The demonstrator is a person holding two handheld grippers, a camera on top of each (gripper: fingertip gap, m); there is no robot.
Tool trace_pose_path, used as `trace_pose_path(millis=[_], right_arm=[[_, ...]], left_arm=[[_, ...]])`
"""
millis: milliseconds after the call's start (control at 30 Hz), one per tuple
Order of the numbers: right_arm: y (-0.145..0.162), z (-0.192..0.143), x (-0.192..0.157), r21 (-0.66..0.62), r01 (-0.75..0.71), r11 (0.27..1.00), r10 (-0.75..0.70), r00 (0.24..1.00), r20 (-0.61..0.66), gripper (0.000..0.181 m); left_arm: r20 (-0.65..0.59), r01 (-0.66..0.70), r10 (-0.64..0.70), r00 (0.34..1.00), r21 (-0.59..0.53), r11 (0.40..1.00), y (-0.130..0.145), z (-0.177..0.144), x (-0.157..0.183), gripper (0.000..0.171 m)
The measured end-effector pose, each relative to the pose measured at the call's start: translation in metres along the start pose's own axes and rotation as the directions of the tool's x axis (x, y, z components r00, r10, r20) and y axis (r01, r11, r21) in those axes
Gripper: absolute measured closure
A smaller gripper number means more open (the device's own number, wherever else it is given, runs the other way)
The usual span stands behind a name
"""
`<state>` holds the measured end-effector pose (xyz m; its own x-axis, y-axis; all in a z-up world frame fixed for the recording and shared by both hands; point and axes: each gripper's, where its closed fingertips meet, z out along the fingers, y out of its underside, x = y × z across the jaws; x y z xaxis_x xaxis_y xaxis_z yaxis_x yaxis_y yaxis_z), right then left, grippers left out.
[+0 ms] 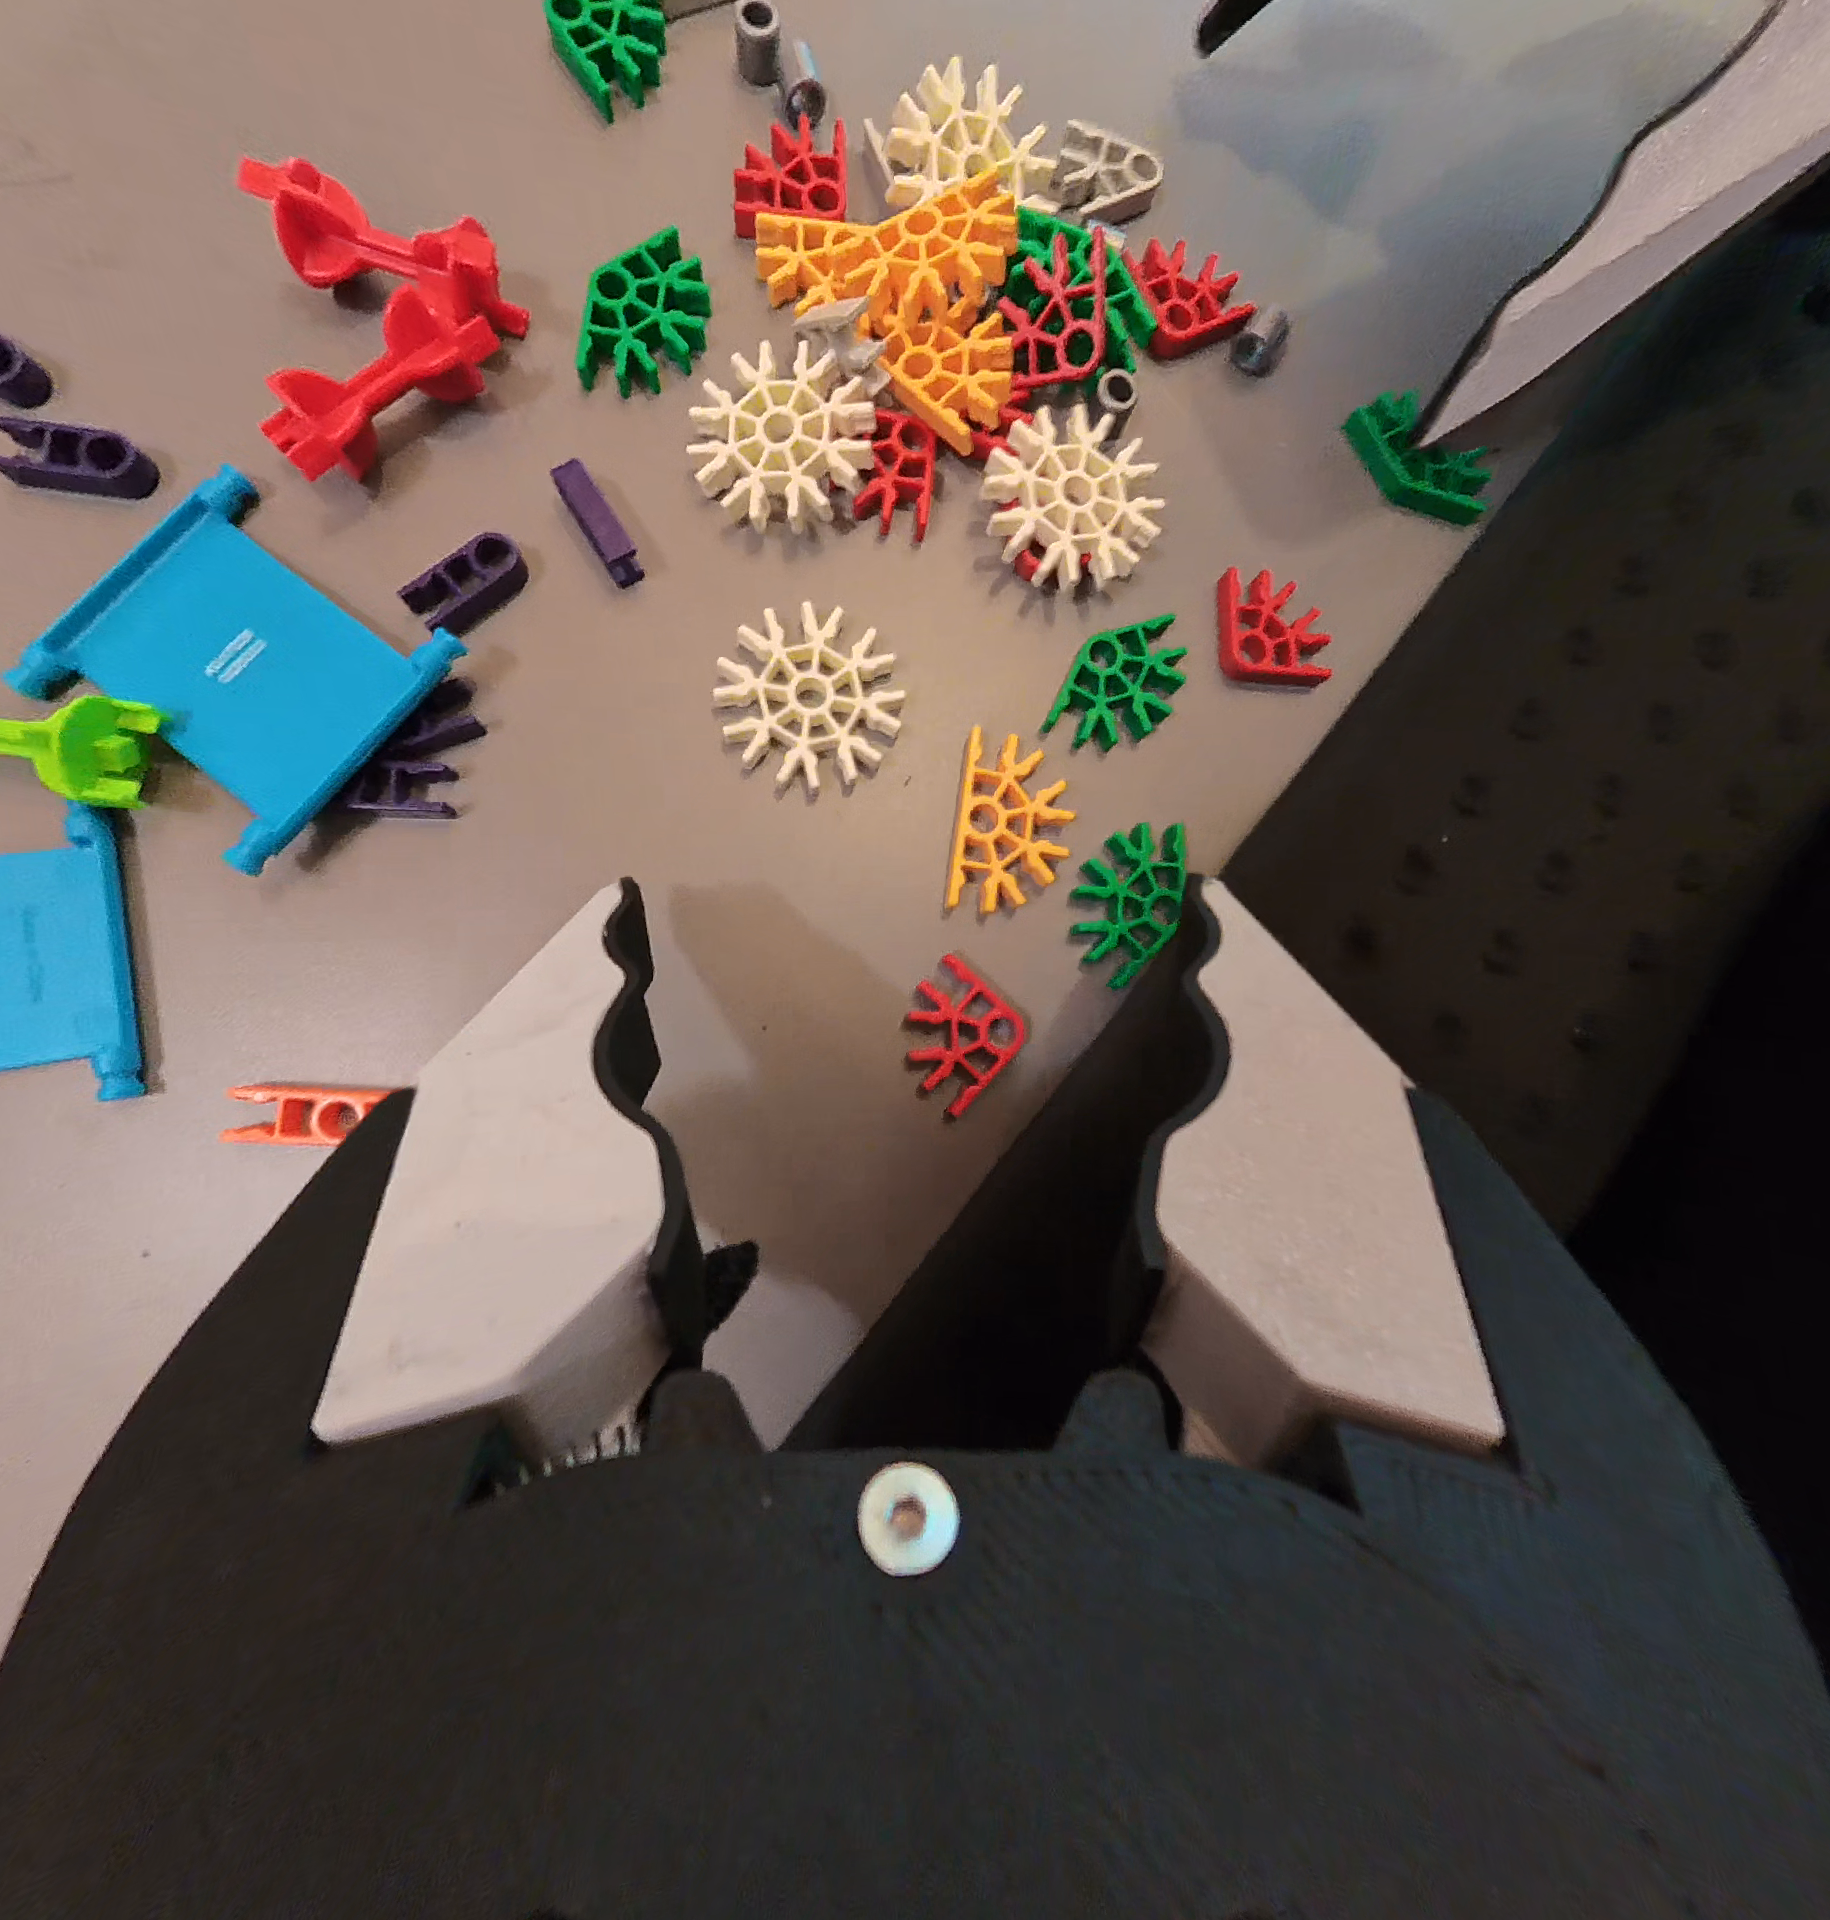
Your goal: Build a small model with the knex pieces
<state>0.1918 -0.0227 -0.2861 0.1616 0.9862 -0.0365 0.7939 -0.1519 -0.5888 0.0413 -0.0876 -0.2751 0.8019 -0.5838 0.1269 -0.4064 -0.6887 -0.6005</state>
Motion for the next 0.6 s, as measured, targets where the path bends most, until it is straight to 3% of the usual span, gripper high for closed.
trace_pose_path(millis=[133, 367, 600], right_arm=[[-0.001, 0.004, 0.004, -0.001, 0.003, 1.000, -0.003, 1.000, -0.016, 0.082], [-0.020, 0.017, 0.025, 0.037, -0.045, 0.998, 0.046, 0.998, -0.041, 0.081], [-0.053, 0.024, 0.037, 0.053, 0.008, 0.999, -0.004, 0.998, -0.070, 0.080]], left_arm=[[0.073, -0.034, 0.038, 0.997, -0.057, 0.998, 0.007, 0.012, -0.005, 0.071], [0.169, -0.028, 0.029, 0.985, -0.006, 1.000, -0.009, 0.019, -0.024, 0.073], [0.201, -0.063, 0.050, 0.978, 0.058, 0.996, -0.036, 0.018, -0.035, 0.080]])
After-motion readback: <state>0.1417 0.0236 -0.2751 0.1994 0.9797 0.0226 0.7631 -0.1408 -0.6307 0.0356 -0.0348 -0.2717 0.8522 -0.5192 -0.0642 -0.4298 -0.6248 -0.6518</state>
